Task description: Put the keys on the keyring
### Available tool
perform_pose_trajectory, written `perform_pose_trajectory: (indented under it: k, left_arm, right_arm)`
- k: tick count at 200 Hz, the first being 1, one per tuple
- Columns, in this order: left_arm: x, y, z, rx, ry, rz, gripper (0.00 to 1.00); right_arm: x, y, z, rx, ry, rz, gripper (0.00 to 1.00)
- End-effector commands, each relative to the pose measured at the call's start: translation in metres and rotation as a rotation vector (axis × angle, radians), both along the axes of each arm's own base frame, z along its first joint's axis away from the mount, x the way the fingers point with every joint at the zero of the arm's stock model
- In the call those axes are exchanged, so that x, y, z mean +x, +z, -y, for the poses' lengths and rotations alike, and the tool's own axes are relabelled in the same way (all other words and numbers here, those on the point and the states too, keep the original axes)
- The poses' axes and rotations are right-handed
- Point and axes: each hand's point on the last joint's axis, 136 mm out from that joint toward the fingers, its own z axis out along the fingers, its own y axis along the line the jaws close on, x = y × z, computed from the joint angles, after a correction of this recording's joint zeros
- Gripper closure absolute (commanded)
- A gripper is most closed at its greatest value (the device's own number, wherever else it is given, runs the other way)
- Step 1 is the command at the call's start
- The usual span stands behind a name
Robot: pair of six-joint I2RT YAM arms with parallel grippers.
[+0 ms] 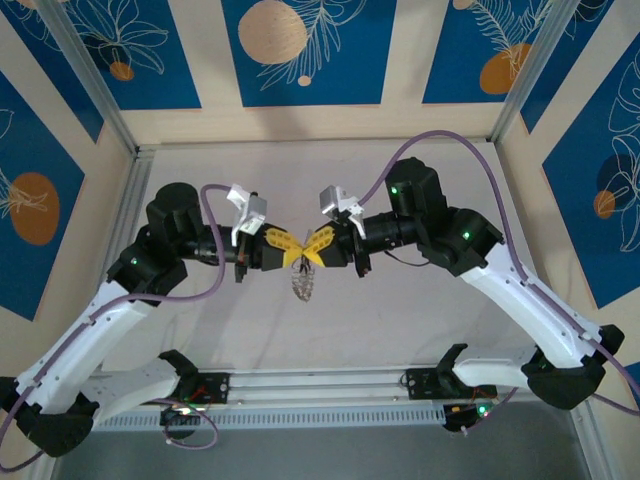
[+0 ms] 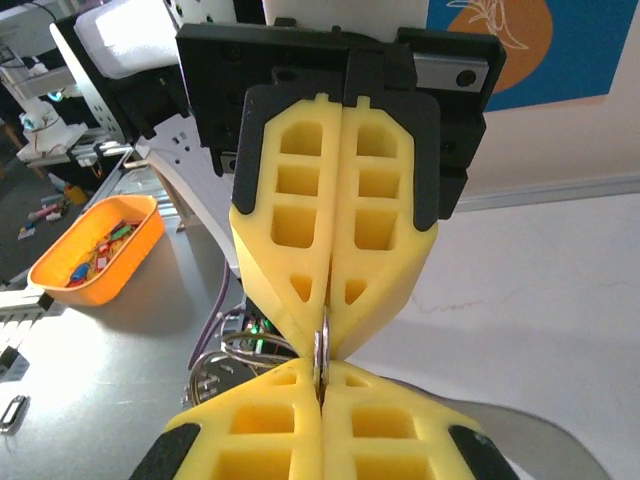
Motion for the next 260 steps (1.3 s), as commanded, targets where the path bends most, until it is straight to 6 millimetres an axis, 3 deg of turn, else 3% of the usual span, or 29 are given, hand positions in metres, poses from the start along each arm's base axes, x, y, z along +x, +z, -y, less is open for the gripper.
perform_pose_trajectory:
  k: [1,20,47,64,133,199,260]
  left_arm:
    - [-0.008,0.022,0.001,-0.08,-0.047,0.053,1.0]
    - [-0.004,0.012,-0.003,0.002,0.008,0.059,1.0]
    - [0.001,-0.002,-0.016,0.182,0.084,0.093,0.67]
    - [0.003,-0.007,-0.023,0.269,0.108,0.107,0.59]
    - [0.004,-0.012,-0.016,0.31,0.077,0.127,0.59]
    - [0.0,-0.015,-0.019,0.328,0.076,0.128,0.69]
    - [0.002,-0.019,-0.013,0.336,0.056,0.115,0.76]
  right_arm:
    - [0.004,0.003,-0.003,0.021,-0.009,0.014,1.0]
    - [0.007,0.006,0.002,0.001,-0.021,0.015,1.0]
    - [0.014,0.006,0.009,-0.075,-0.051,0.042,1.0]
    - [0.018,0.004,0.01,-0.12,-0.056,0.044,1.0]
    - [0.004,0.005,-0.003,-0.176,0.048,0.053,1.0]
    - [-0.002,-0.004,-0.007,-0.222,0.084,0.032,1.0]
    - [-0.008,0.0,-0.015,-0.202,0.124,0.042,1.0]
